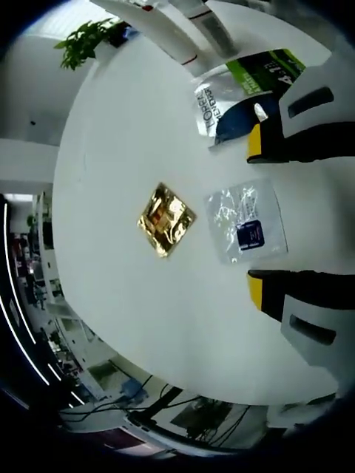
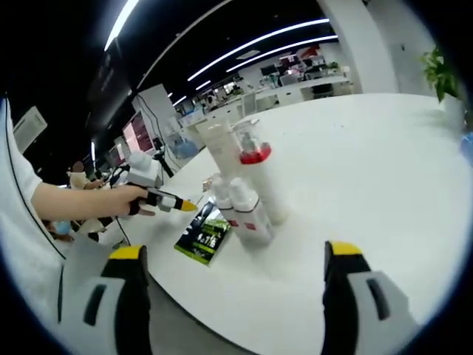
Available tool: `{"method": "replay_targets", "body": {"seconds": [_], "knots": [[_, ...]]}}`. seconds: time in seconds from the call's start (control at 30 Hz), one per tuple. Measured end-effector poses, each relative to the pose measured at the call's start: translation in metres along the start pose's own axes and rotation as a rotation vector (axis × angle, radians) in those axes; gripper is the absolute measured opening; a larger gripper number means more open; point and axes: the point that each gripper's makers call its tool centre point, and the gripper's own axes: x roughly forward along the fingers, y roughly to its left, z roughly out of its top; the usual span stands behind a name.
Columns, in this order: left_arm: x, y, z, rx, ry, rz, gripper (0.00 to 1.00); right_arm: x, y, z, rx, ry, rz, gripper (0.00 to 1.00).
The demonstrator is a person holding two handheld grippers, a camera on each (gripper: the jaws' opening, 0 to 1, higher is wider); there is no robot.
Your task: Arrange the skincare products in the storage area until every visible bottle or jar stands upright without overlapping.
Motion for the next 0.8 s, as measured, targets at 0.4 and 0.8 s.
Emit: {"method": "replay_targets", "body": {"seconds": [0.4, 0.8], "knots": [[-0.002, 0.002, 0.003, -0.019, -0.026, 0.0, 0.38, 0.002, -0.001, -0.001, 0.009, -0.001, 0.0, 0.99], [-0.015, 0.002, -0.002, -0.032, -0.039, 0.003, 0.38, 0.002, 0.002, 0.0, 0.004, 0.0, 0.006, 0.99]]}}
